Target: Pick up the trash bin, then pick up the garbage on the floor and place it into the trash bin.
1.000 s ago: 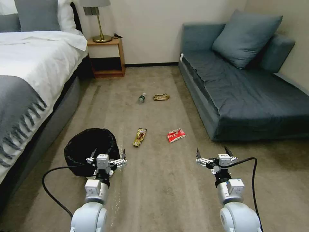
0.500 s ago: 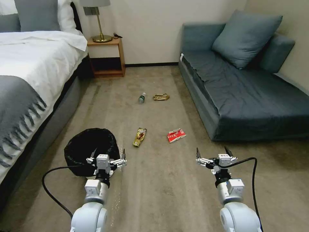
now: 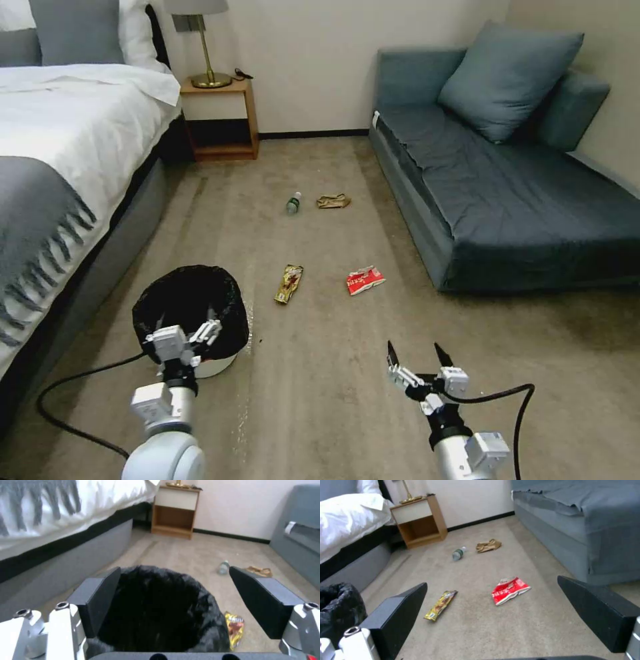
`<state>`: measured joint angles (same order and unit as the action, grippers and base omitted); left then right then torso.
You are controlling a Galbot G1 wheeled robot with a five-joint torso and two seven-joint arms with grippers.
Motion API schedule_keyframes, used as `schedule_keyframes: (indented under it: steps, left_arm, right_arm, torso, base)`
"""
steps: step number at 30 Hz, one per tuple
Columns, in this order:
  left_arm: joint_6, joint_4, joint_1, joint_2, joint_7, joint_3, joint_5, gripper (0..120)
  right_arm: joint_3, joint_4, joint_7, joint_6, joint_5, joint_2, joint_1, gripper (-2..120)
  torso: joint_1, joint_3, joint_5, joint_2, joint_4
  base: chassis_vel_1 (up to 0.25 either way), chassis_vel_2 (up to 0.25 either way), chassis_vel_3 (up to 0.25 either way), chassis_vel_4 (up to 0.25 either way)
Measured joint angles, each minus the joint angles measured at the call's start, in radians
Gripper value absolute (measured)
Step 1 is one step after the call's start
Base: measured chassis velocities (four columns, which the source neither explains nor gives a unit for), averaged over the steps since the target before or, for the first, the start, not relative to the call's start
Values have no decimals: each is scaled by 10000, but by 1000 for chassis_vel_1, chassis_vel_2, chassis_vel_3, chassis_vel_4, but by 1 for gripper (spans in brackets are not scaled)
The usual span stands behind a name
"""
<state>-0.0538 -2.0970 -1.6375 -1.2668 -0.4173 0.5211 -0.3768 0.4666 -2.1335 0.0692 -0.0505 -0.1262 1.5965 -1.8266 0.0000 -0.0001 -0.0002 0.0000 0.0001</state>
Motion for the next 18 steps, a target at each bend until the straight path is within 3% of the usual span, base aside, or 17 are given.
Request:
schedule_keyframes:
  steps: [13,18]
  left_arm:
    - [228,351,420,523,-151,59,-362,80]
    - [862,359,652,776,-486,173,-1352,79]
  right_arm:
    - [150,310,64,-187,-98,-90,423,100]
    - [263,363,103,-204,-200,-219,562,100]
  torso:
    - [0,1,2,0,0]
    - [0,1,1,0,-1]
  base:
    - [0,0,0,0]
    - [0,0,0,0]
